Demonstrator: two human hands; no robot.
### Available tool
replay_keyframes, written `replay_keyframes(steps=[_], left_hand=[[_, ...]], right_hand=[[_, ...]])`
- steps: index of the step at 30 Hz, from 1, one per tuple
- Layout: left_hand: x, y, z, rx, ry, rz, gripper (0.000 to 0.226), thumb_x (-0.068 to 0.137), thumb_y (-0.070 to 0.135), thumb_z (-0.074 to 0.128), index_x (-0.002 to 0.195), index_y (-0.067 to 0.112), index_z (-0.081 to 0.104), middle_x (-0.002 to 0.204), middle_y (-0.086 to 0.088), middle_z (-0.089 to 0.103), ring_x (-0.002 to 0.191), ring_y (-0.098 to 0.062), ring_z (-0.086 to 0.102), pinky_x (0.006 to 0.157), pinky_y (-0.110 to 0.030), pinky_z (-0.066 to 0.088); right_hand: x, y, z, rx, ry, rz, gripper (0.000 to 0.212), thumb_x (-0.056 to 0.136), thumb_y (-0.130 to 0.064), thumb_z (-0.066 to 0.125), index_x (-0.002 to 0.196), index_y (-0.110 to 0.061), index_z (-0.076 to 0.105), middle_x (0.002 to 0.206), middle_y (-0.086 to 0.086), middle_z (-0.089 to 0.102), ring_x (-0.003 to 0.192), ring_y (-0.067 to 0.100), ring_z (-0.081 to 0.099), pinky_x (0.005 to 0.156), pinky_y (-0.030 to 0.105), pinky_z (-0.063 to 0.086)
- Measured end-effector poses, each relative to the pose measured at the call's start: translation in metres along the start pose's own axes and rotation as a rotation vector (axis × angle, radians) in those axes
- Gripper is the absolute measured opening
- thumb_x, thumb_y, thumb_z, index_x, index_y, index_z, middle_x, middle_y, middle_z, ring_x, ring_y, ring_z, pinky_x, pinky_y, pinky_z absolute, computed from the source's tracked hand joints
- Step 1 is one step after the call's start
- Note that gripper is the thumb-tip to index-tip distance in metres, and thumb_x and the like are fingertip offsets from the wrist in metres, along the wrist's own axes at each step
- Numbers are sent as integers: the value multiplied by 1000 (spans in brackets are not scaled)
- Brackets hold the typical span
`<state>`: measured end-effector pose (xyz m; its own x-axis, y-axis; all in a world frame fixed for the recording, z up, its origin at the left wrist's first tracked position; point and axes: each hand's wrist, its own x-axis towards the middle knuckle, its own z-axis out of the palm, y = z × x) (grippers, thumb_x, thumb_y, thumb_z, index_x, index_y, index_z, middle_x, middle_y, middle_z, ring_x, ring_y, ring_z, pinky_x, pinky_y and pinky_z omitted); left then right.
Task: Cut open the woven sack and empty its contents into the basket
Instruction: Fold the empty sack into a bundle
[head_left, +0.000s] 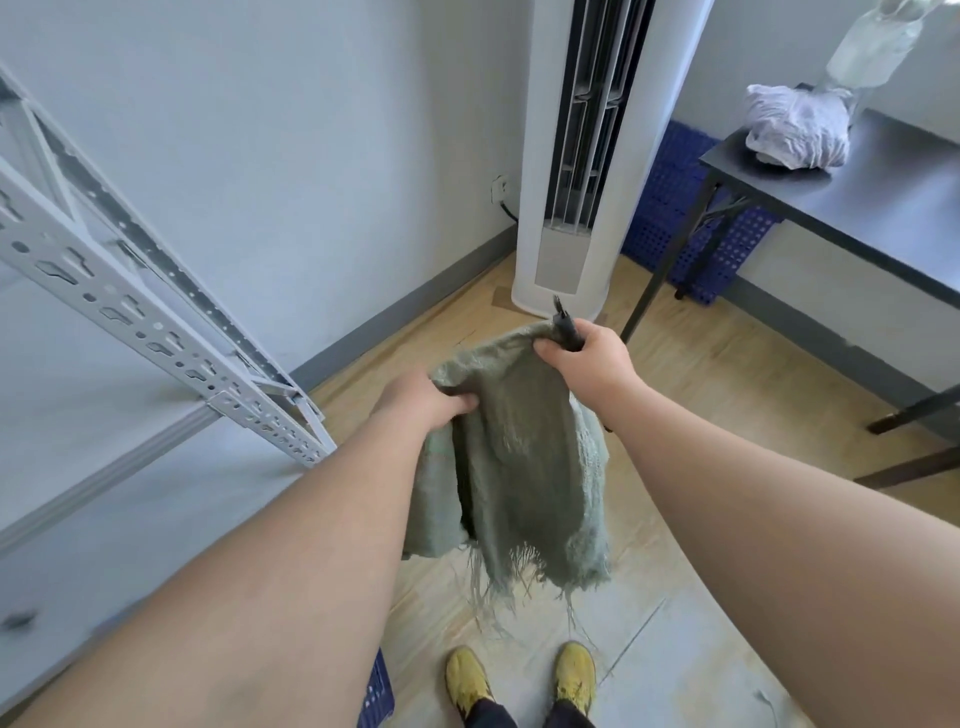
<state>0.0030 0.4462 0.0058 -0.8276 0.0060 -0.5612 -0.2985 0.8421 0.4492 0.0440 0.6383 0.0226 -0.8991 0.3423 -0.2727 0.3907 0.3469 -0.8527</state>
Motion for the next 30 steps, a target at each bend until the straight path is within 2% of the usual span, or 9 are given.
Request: replay_keyframes(steps=[4,7,10,14,17,22,24,27,30], left_hand=[[2,0,5,-143,195,-154,21,90,35,63,95,15,61,85,-5,60,77,-28,59,61,-30,48],[32,-4,10,-549,92,-324,35,71,6,68,105,4,63,93,-13,66,82,-32,67,72,-40,60],[61,-11,13,-684,34,-383,34,75,6,65,109,5,66,90,-12,70,79,-28,68,79,-42,60],[29,9,-7,-592,200,-207,33,78,0,55,105,12,71,102,-11,72,90,-30,69,85,-45,59],[2,24,-11,-489,177,-2,32,84,6,57,104,26,71,107,1,69,100,-25,65,90,-40,56],[-12,45,-23,-338,156,222,26,84,6,58,93,28,70,105,2,71,102,-18,65,95,-36,53],[-13,45,-28,-283,134,233,21,83,10,62,89,27,71,99,4,72,101,-18,66,93,-33,53],[-17,40,-37,-172,15,289,17,82,18,71,97,26,73,109,2,71,104,-18,64,94,-29,50],[-16,26,-45,62,-200,297,68,73,40,82,135,29,56,130,6,57,118,-18,56,102,-32,43]], right_hand=[[-5,2,3,-59,-108,-47,23,84,-31,73,102,-16,70,99,7,72,96,27,66,92,47,53],[-9,0,8,-213,-182,-93,25,84,-27,73,99,-8,66,96,13,69,92,30,62,86,39,51],[-18,-2,4,-377,-314,-85,20,83,-29,74,93,-15,65,86,2,62,86,23,57,71,30,43],[-26,-5,-4,-169,-579,163,59,70,-68,69,109,-24,67,100,-9,69,79,12,52,71,26,43],[-20,-11,0,95,-467,213,61,77,-70,62,118,-24,64,97,-11,76,72,13,47,65,27,44],[-25,-27,22,31,-470,253,57,66,-59,80,102,-19,63,90,6,64,69,17,51,57,28,46],[-24,-29,27,56,-457,299,37,74,-36,79,98,-15,62,82,8,59,63,17,49,55,29,43],[-22,-24,31,102,-241,363,15,80,-8,63,92,-17,62,72,8,53,50,17,42,49,26,38],[-20,-19,31,197,-131,402,19,81,-5,55,87,-21,63,69,8,50,49,18,40,48,26,37]])
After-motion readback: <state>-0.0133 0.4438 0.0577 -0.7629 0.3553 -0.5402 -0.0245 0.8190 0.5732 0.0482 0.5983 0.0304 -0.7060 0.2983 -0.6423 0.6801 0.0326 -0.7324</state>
